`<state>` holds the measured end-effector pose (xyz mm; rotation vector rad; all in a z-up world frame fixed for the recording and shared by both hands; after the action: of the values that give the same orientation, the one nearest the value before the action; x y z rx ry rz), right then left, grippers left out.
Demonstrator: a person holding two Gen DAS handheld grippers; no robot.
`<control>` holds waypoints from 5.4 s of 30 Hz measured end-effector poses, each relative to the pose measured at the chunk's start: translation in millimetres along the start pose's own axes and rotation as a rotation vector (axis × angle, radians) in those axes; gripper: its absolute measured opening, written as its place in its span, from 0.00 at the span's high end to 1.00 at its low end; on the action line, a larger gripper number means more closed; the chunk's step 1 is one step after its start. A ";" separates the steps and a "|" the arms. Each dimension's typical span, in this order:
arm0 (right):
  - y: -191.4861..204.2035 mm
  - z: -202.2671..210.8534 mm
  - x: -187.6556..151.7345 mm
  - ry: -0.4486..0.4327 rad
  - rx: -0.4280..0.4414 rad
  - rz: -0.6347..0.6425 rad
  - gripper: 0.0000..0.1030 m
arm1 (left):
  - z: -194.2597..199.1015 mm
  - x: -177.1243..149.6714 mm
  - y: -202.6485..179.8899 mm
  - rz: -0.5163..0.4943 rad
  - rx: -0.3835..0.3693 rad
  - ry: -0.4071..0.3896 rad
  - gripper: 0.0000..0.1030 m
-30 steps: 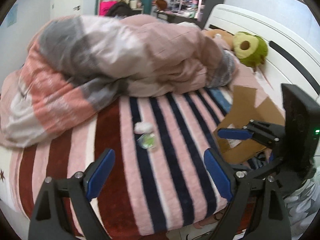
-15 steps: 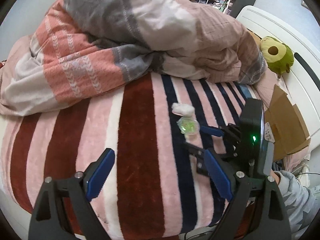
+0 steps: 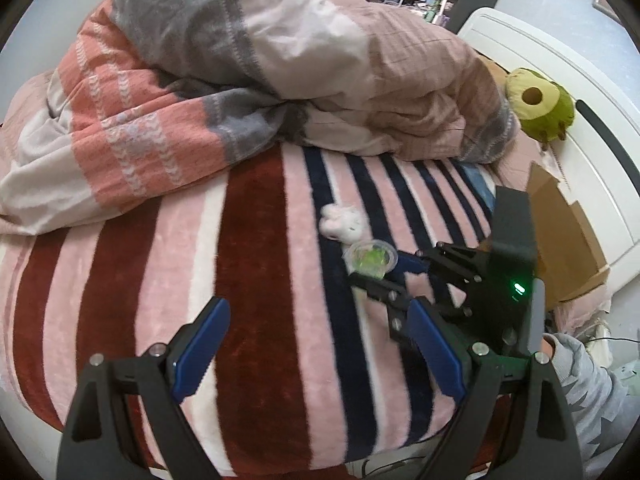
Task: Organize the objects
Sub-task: 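Move the right tool back and grasp the green jelly cup, then carry the green jelly cup into the box and open the right gripper, then move the right tool back and grasp the small white bunny plush, then carry the white bunny plush into the box and release it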
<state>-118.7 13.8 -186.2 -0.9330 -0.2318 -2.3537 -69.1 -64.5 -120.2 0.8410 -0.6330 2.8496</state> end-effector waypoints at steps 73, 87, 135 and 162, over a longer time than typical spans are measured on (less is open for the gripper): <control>-198.8 248.0 -73.6 -0.126 -0.232 -0.182 0.35 | -49.2 55.4 -305.5 -0.438 -0.221 0.049 0.15; -101.6 221.9 -12.8 -0.168 -0.046 -0.096 0.35 | 20.1 46.4 -164.1 -0.252 -0.076 -0.068 0.15; 24.5 62.7 11.9 -0.043 0.169 0.042 0.74 | 14.5 6.1 -38.6 -0.095 -0.068 -0.028 0.15; -91.7 212.9 -12.8 -0.176 0.021 -0.004 0.74 | -17.3 45.2 -246.0 -0.332 -0.271 -0.003 0.59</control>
<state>-43.7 170.9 -32.5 -1.1315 -0.3272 -2.2698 -63.5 165.3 -20.2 0.8166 -0.7756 2.4016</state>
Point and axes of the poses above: each gripper's, at about its wrist camera, not at the fingertips, and z roughly against the way its jaws point, y to its left, x to its top, the point moved 8 cm from there along -z, roughly the way its jaws point, and after that the axes turned 8 degrees about -x, right-handed, at the moved point
